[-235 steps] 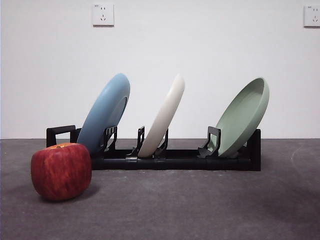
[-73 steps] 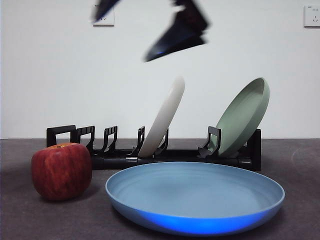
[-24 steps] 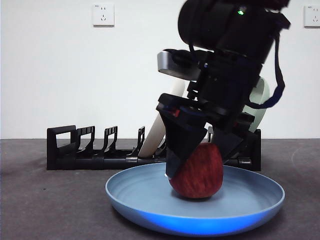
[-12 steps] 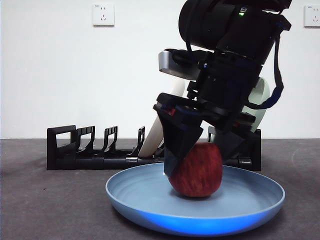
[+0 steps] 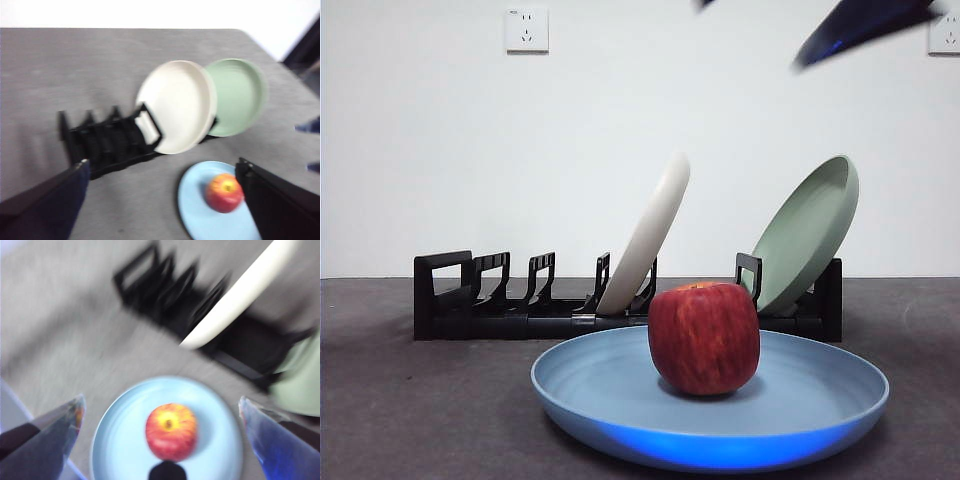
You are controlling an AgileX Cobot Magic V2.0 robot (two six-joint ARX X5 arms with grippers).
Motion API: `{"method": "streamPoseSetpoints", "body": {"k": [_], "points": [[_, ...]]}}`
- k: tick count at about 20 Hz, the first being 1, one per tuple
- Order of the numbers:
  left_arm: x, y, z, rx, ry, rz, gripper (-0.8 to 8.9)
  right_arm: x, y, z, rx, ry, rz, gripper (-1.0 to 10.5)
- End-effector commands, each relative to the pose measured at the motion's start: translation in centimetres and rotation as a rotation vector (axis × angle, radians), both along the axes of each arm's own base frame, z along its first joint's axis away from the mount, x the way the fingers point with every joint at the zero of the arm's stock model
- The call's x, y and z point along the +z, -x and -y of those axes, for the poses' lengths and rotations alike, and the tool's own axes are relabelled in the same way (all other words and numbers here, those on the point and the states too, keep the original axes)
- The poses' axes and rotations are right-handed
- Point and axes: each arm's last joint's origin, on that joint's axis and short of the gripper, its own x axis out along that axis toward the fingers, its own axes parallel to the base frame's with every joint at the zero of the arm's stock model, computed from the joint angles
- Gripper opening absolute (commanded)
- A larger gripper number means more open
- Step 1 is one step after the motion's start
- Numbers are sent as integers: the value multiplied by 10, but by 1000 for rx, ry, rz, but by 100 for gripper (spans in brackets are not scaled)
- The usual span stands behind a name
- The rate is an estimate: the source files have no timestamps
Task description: Take the blue plate from the plate rack,put the plate on the table,take the apple from the table,put the apple in the plate
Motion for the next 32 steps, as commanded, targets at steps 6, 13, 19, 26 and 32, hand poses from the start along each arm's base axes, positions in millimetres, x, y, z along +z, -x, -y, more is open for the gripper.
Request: {"method": "streamPoseSetpoints", "body": {"k": [6, 13, 19, 26, 32], "points": [[-2, 3, 5, -64, -26, 4, -8, 20, 41, 45, -174, 28, 106, -9], [-24, 39, 3, 71, -105, 112, -8, -8, 48, 50, -176, -21, 70, -9], [-79, 51, 2, 146, -47, 108, -8, -55, 42, 44, -177, -58, 54, -7], [-83, 44, 2, 166, -13, 25, -4, -58, 40, 43, -185, -47, 27, 1], [-84, 41, 2, 157, -29, 18, -4, -58, 40, 42, -185, -47, 27, 1]]}}
